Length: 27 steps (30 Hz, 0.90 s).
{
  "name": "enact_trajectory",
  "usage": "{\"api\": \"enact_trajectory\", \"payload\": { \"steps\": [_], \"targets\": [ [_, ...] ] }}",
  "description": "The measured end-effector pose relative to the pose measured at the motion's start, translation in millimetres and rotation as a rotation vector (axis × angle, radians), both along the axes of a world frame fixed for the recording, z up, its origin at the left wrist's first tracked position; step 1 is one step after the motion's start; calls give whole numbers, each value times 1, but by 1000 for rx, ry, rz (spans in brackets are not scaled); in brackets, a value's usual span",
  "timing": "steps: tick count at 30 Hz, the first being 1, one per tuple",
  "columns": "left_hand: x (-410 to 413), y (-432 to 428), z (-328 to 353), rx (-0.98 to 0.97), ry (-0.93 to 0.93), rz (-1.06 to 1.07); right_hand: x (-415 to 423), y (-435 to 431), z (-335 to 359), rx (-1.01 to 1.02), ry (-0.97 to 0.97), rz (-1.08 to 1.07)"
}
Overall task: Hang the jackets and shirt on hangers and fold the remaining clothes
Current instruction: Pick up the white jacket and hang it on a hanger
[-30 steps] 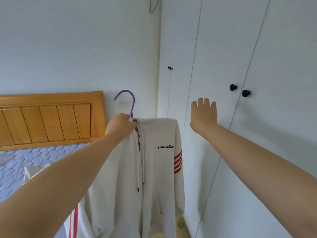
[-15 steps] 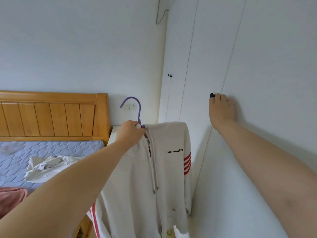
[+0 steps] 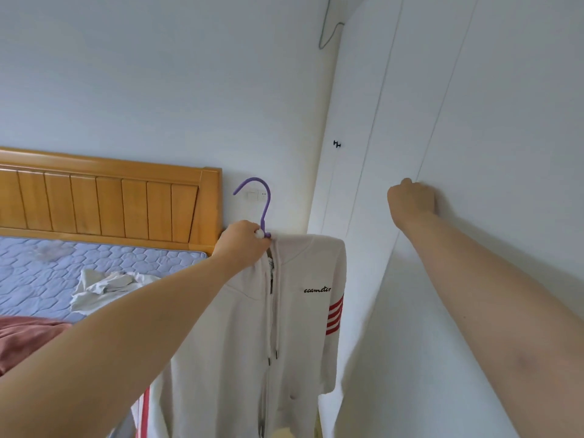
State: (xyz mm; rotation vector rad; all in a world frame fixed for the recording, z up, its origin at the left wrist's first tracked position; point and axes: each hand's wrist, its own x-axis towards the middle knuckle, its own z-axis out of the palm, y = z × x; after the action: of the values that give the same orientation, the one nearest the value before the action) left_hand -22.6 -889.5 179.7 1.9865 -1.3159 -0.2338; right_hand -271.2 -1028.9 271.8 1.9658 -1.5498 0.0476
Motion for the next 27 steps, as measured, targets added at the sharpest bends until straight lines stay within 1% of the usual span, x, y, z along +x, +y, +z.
{"api": "enact_trajectory", "payload": {
  "steps": [5,7,10,13,14,17,18,19,21,22,23,25,26,27],
  "targets": [
    [29,18,4,29,-35,29,66,46,-1,-2,182,144],
    [40,27,3,43,-28,49,88,67,-6,-35,291,169],
    [55,45,-4,46,6,89,106,103,-10,-99,478,130],
    [64,66,-19,56,34,126,126,131,-18,-95,592,50],
    [66,74,-24,54,50,140,135,142,-21,-107,666,34],
    [73,99,-36,33,96,184,155,169,-23,-287,937,123],
    [75,108,-39,26,104,193,159,177,-21,-325,998,136],
    [77,118,-40,19,107,200,163,185,-20,-280,972,148],
    [80,139,-42,10,99,212,170,205,-23,-89,815,166],
    [81,151,-43,10,93,216,172,220,-27,-37,767,187],
    [81,162,-44,16,89,215,172,236,-32,-12,748,210],
    [83,185,-49,21,85,196,176,265,-50,34,794,233],
    [85,196,-51,19,85,184,177,278,-59,93,800,214],
    [87,207,-52,19,84,172,179,291,-68,156,761,199]
  ]
}}
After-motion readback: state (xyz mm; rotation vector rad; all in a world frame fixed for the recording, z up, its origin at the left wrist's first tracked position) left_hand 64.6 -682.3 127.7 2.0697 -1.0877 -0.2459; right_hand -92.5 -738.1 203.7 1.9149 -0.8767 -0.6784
